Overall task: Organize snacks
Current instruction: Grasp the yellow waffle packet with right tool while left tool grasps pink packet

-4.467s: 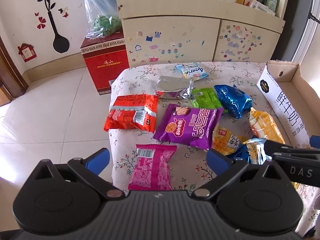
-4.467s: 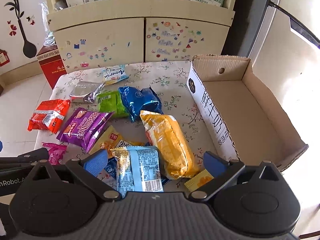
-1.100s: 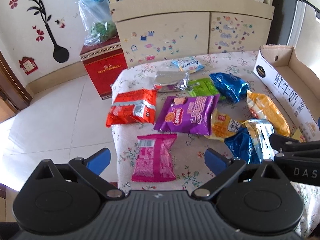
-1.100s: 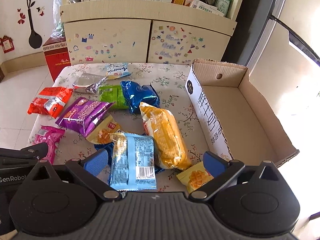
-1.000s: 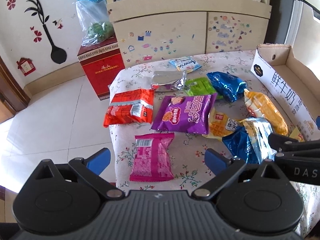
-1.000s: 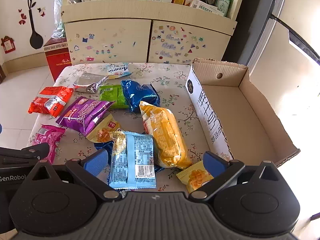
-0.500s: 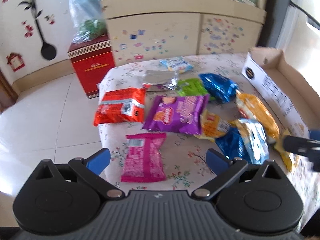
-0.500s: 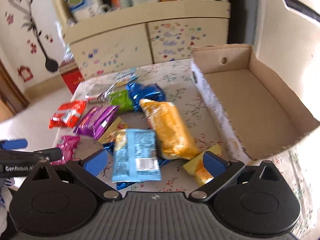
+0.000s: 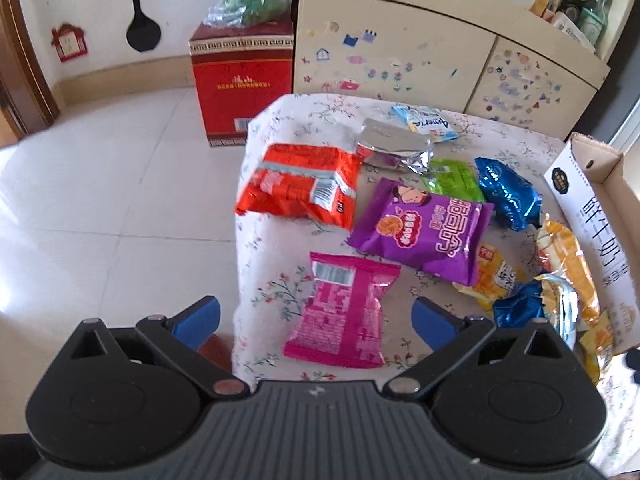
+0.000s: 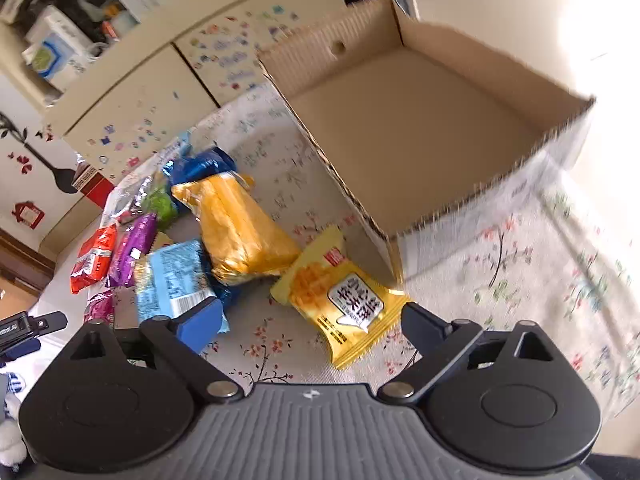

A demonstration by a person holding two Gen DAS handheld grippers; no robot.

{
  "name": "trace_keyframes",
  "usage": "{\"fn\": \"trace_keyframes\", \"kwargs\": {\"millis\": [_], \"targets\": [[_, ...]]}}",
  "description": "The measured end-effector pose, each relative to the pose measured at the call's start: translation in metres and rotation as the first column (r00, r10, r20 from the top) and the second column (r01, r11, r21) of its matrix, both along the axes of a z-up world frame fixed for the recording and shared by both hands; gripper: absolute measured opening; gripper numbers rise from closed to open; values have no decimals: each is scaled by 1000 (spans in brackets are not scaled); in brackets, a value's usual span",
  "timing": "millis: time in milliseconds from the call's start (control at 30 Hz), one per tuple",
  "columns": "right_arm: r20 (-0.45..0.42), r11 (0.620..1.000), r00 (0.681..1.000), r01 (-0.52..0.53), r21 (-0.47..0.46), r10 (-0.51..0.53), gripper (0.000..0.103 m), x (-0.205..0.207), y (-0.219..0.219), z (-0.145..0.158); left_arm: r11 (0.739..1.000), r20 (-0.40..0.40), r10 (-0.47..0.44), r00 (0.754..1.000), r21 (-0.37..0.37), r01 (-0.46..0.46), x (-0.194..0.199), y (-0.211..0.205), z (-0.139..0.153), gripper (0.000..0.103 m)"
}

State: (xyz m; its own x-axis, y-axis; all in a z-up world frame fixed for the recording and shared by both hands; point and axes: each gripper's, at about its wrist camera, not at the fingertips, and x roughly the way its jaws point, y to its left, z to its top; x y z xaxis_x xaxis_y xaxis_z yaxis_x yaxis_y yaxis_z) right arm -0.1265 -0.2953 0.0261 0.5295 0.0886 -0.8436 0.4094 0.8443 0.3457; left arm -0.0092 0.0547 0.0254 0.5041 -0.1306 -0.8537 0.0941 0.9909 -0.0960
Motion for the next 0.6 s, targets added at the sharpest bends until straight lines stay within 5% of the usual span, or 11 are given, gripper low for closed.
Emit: {"fn": "trace_keyframes", "kwargs": {"millis": [600], "targets": [[40,991,991,126,49,-128,96,-2,-10,-34,1000,-14,-11,1000,-28,11,0,-6,-7,101]]}}
